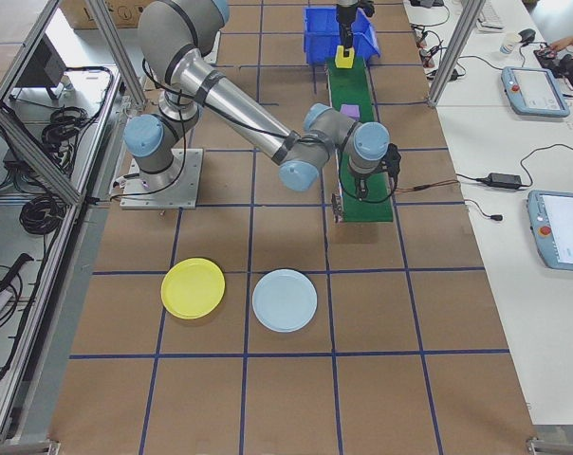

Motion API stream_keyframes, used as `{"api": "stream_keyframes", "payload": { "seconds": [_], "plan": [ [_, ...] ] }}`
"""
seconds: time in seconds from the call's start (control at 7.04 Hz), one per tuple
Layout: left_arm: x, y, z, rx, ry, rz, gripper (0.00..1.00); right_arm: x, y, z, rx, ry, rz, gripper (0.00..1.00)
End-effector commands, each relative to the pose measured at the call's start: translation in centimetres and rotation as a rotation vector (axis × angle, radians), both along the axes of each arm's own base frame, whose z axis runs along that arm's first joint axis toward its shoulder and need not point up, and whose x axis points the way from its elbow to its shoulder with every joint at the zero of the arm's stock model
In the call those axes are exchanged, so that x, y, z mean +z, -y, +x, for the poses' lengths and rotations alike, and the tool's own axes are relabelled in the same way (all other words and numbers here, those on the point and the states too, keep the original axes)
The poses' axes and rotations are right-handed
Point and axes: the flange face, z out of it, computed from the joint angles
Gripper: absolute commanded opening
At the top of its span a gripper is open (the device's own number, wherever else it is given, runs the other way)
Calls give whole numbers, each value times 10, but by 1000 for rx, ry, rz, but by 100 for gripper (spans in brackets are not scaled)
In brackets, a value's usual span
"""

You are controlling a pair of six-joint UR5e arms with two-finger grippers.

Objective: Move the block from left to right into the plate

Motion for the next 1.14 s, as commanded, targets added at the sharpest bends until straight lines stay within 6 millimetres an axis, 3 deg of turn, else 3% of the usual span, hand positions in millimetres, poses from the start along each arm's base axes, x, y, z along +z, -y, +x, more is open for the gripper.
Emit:
{"api": "stream_keyframes", "payload": {
  "seconds": [0.0, 0.28, 0.43, 0.71, 0.99],
  "plan": [
    [74, -14, 10, 2, 45, -101, 100, -1, 0, 0, -1, 1, 2, 100],
    [143, -63, 32, 28, 106, -43, 100, -1, 3, 3, -41, 42, -2, 100],
    [166, -84, 47, 49, 110, -3, 100, -4, 5, 4, -50, 72, -7, 100],
    [183, -116, 51, 47, 118, 61, 100, -5, 5, 5, -50, 74, -7, 100],
    [181, -120, 52, 49, 121, 67, 100, -6, 5, 5, -52, 75, -5, 100]
  ]
}}
